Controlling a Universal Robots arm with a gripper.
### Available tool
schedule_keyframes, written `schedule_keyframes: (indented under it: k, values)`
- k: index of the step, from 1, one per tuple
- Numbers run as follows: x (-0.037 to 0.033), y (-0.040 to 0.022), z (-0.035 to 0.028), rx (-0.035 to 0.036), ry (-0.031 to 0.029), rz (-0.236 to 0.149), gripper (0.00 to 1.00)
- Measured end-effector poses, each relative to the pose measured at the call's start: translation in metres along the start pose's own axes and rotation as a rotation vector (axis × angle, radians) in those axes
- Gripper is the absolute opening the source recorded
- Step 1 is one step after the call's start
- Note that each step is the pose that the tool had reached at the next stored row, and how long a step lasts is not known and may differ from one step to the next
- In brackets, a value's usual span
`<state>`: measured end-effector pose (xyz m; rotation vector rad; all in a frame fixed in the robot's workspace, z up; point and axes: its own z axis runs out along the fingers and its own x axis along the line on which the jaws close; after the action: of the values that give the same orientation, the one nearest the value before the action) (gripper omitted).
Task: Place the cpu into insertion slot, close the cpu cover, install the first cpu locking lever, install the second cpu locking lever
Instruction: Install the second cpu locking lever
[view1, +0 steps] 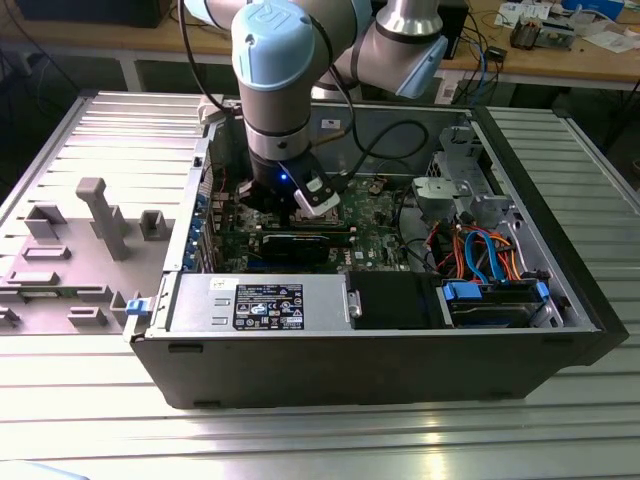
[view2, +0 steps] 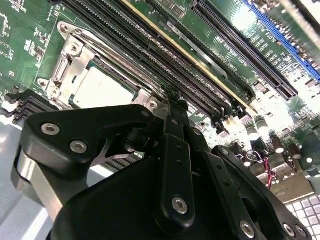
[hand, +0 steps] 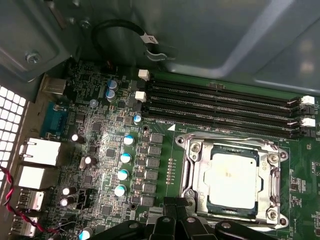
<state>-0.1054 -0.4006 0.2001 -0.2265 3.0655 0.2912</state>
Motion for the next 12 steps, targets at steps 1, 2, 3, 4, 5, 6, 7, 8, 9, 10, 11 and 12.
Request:
schedule_keyframes:
  k: [1,2,3,4,5,6,7,8,9,10,11,12]
  values:
    - [0.0000,-0.0001,0.0008,-0.0001,-0.0001,0.000,0.11]
    - [0.0000,-0.0002,0.0008,0.0000,0.0001,0.000,0.11]
    - [0.0000,-0.0001,0.0009,0.0003,0.0000,0.000,0.11]
    - [0.0002,-0.0001,0.0007,0.0007,-0.0009,0.000,0.11]
    - [0.0004,0.0002,-0.0001,0.0009,-0.0021,-0.001,0.11]
    - [0.0008,0.0008,-0.0032,0.0023,-0.0050,-0.001,0.11]
    - [0.0009,0.0013,-0.0059,0.0024,-0.0066,-0.002,0.11]
    - [0.0009,0.0014,-0.0060,0.0026,-0.0070,-0.002,0.11]
    - [0.0010,0.0014,-0.0057,0.0012,-0.0073,-0.001,0.11]
    - [0.0011,0.0013,-0.0052,-0.0011,-0.0076,-0.001,0.11]
    - [0.0012,0.0012,-0.0047,-0.0035,-0.0079,-0.001,0.11]
    - [0.0012,0.0010,-0.0041,-0.0060,-0.0083,-0.001,0.11]
